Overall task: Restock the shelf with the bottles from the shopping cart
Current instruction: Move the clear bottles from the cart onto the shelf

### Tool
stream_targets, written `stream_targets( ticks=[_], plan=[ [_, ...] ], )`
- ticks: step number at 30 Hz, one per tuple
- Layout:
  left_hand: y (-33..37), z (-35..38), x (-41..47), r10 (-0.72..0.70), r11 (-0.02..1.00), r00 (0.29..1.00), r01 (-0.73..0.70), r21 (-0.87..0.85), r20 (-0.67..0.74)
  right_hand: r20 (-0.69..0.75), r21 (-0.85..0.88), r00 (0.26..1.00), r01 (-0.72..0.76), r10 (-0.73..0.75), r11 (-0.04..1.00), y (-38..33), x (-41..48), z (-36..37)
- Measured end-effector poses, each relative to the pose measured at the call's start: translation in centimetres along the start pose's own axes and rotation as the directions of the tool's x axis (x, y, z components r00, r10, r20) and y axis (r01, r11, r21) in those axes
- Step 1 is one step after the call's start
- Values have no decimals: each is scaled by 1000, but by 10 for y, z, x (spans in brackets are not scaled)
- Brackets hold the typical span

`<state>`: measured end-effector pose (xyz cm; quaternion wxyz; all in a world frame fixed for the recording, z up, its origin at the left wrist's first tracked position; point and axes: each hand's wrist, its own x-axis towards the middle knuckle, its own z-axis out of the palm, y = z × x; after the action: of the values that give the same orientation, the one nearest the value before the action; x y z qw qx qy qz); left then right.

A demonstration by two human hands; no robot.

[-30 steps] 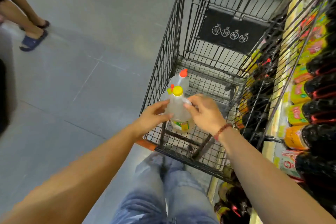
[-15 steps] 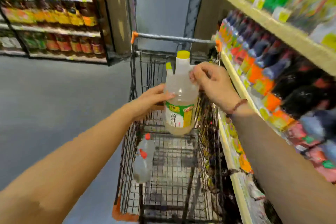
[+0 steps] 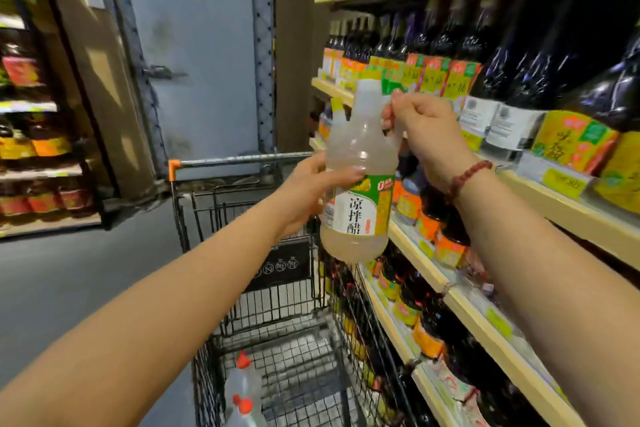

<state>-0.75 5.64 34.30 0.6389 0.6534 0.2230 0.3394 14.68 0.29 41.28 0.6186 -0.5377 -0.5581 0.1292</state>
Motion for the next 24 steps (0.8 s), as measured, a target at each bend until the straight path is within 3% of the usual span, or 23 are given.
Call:
stream_targets(
  ticks=[7,11,14,18,24],
  plan=[
    [-22,47,4,12,989,996,0,-151,84,-149,-291,988,-78,35,954,2,-44,-44],
    [-46,76,8,-58,967,986,94,-236,154,-84,-208,965,-260,248,943,12,-101,-76],
    [-58,101,6,-74,967,972,124,-221,225,-117,-143,935,-350,335,926,13,-142,-91],
    [-72,142,-5,-99,958,931,184,-219,350,-237,-142,877,-458,419,878,15,-185,-113],
    [-84,220,-34,-138,939,834,282,-198,534,-440,-121,793,-516,420,848,-1,-260,-158]
  ],
)
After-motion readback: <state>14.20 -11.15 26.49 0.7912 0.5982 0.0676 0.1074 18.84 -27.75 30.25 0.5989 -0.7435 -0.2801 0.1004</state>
